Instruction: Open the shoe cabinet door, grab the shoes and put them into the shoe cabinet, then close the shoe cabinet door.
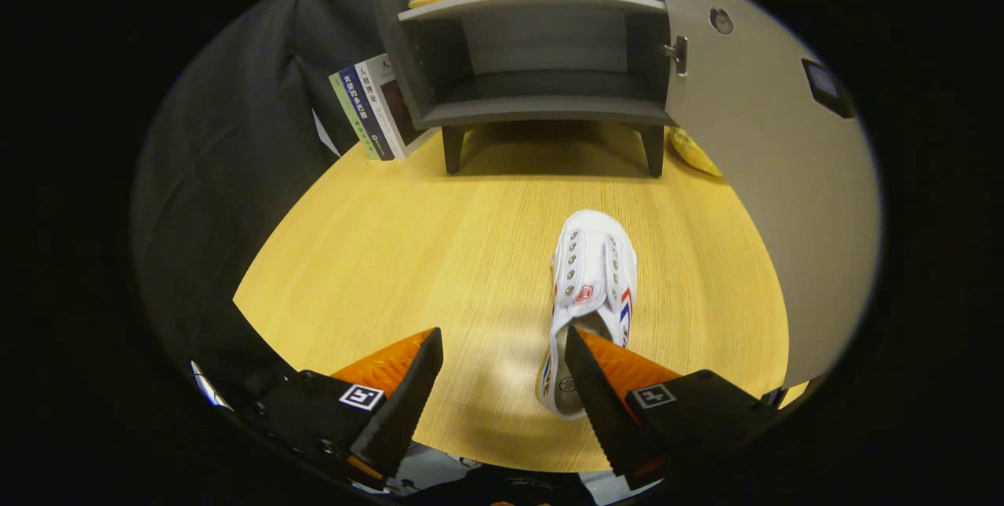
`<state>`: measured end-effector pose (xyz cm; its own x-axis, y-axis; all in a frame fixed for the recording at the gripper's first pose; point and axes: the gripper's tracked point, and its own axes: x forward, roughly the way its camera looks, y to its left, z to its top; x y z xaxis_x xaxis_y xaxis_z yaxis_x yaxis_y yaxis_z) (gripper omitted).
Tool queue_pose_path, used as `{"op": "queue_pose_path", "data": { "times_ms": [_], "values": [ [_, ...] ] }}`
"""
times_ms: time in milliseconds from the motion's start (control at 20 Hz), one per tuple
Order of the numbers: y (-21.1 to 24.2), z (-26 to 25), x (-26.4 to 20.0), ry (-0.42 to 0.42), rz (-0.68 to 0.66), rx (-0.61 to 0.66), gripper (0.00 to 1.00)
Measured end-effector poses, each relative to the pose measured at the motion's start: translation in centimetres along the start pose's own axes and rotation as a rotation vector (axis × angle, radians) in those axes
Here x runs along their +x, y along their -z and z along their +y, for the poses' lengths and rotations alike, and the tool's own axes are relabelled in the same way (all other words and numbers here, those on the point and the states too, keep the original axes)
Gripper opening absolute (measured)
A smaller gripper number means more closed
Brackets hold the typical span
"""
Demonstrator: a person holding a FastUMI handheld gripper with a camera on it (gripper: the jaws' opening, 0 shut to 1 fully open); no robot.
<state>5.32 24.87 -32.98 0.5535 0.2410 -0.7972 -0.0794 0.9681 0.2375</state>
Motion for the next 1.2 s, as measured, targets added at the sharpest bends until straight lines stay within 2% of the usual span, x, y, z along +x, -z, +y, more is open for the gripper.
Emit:
{"op": "queue_pose_path", "data": {
  "times_ms": [400, 600, 900, 950, 1050, 1200],
  "values": [
    [1.5, -1.1, 4.6, 0.025, 0.066, 0.02, 0.98],
    [0.0, -1.5, 6.3, 0.063, -0.002, 0.007, 0.97],
    [-1.0, -4.1, 8.0, 0.186, -0.064, -0.078, 0.92],
    [-1.3, -4.8, 8.3, 0.209, -0.066, -0.079, 0.9],
    [-2.0, -6.2, 8.4, 0.248, -0.082, -0.069, 0.73],
    [-2.0, -6.3, 8.4, 0.238, -0.075, -0.074, 0.47]
  ]
}}
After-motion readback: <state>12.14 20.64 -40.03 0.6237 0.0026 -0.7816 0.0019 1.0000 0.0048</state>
